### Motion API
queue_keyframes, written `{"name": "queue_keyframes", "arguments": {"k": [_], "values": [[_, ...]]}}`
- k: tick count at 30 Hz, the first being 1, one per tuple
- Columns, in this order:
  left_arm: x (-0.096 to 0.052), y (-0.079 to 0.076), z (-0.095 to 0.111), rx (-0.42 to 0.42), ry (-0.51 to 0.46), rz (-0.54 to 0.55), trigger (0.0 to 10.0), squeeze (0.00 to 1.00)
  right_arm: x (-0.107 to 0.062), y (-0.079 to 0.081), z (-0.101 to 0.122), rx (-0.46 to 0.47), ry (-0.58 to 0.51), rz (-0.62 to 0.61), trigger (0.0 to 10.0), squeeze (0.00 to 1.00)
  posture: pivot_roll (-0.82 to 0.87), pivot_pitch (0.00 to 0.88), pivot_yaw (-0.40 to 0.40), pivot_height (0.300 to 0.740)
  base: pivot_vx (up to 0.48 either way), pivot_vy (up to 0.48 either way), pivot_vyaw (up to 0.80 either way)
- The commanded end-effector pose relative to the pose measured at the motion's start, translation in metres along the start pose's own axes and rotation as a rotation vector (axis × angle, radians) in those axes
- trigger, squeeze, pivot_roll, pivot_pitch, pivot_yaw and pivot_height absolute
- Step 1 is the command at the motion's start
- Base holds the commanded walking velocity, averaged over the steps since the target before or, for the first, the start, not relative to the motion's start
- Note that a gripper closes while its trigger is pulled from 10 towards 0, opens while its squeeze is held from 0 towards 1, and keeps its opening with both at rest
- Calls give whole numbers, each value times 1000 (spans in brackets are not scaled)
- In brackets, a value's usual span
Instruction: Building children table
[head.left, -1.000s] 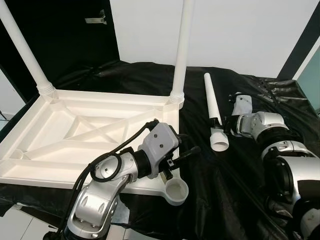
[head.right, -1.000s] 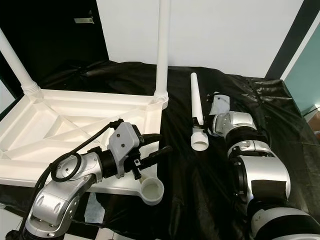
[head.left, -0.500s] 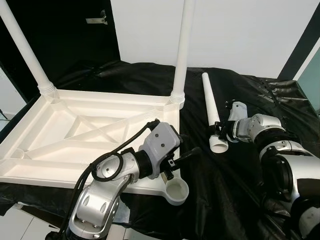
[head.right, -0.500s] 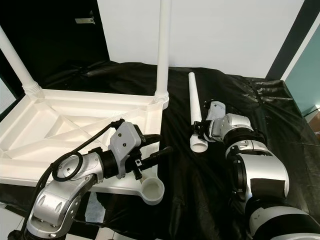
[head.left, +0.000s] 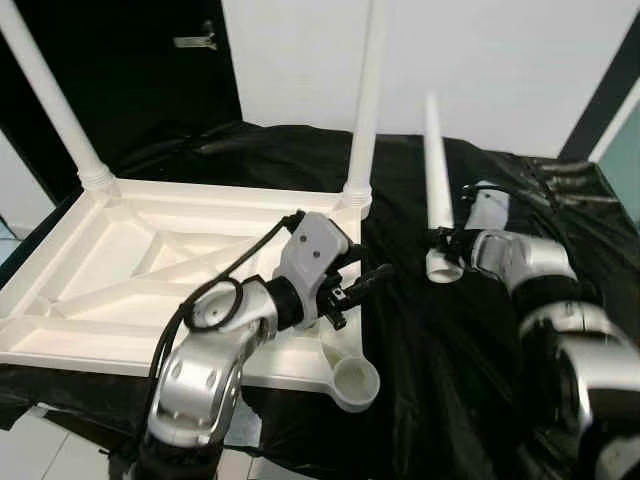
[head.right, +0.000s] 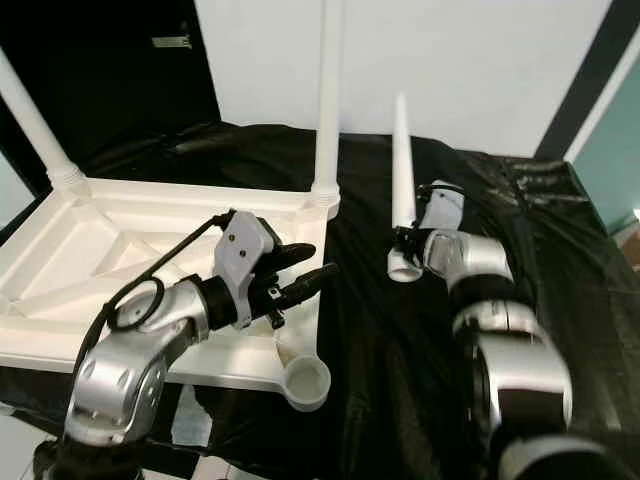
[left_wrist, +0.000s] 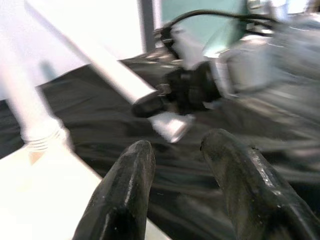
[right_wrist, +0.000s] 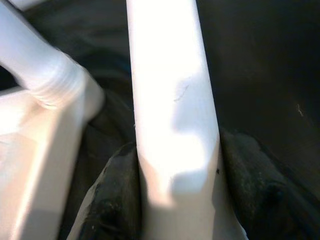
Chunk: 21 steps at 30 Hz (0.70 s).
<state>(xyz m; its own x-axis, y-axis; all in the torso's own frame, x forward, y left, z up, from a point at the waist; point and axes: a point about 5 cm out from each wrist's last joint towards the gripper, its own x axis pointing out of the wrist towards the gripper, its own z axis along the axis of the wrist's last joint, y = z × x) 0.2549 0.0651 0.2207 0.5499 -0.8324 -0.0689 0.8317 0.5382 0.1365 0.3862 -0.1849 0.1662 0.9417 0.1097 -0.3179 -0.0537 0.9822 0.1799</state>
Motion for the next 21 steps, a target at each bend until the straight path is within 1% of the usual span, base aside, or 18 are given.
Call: {"name": "queue_keyframes", "arguments": {"k": [1, 3, 4, 5, 7, 8, 9, 12, 14, 15, 16, 20, 21], "values": [[3, 14, -1, -34, 9, 196, 10000, 0, -4, 9, 12, -54, -84, 41, 10000, 0, 19, 0, -28, 740, 0, 0, 0], [3, 14, -1, -34, 9, 196, 10000, 0, -4, 9, 12, -54, -84, 41, 10000, 0, 19, 0, -28, 740, 0, 0, 0], [5, 20, 1, -36, 6, 215, 10000, 0, -8, 18, 16, -129, -135, 100, 10000, 0, 5, 0, -23, 740, 0, 0, 0], [5, 20, 1, -36, 6, 215, 10000, 0, -8, 18, 16, -129, -135, 100, 10000, 0, 5, 0, -23, 740, 0, 0, 0], [11, 34, 9, -20, -25, 262, 10000, 0, -15, 40, 22, -258, -213, 233, 10000, 0, -6, 0, -26, 740, 0, 0, 0], [11, 34, 9, -20, -25, 262, 10000, 0, -15, 40, 22, -258, -213, 233, 10000, 0, -6, 0, -26, 740, 0, 0, 0], [13, 39, 12, -12, -37, 282, 10000, 0, -18, 48, 24, -313, -251, 268, 10000, 0, -8, 0, -26, 740, 0, 0, 0], [14, 43, 14, -7, -45, 291, 10000, 0, -19, 51, 26, -339, -273, 281, 10000, 0, -10, 0, -26, 740, 0, 0, 0], [17, 52, 22, 10, -86, 324, 10000, 0, -27, 59, 42, -375, -434, 256, 10000, 0, -21, 0, -25, 740, 0, 0, 0], [19, 58, 26, 18, -105, 342, 10000, 0, -33, 64, 48, -383, -496, 263, 10000, 0, -29, 0, -21, 740, 0, 0, 0], [21, 61, 27, 22, -117, 357, 10000, 0, -37, 67, 51, -389, -535, 270, 10000, 0, -29, 0, -21, 740, 0, 0, 0], [23, 63, 28, 22, -123, 369, 10000, 0, -41, 69, 52, -393, -550, 282, 10000, 0, -29, 0, -21, 740, 0, 0, 0], [24, 69, 30, 15, -131, 391, 10000, 0, -47, 72, 58, -397, -614, 261, 10000, 0, -52, 0, -1, 740, 0, 0, 0]]}}
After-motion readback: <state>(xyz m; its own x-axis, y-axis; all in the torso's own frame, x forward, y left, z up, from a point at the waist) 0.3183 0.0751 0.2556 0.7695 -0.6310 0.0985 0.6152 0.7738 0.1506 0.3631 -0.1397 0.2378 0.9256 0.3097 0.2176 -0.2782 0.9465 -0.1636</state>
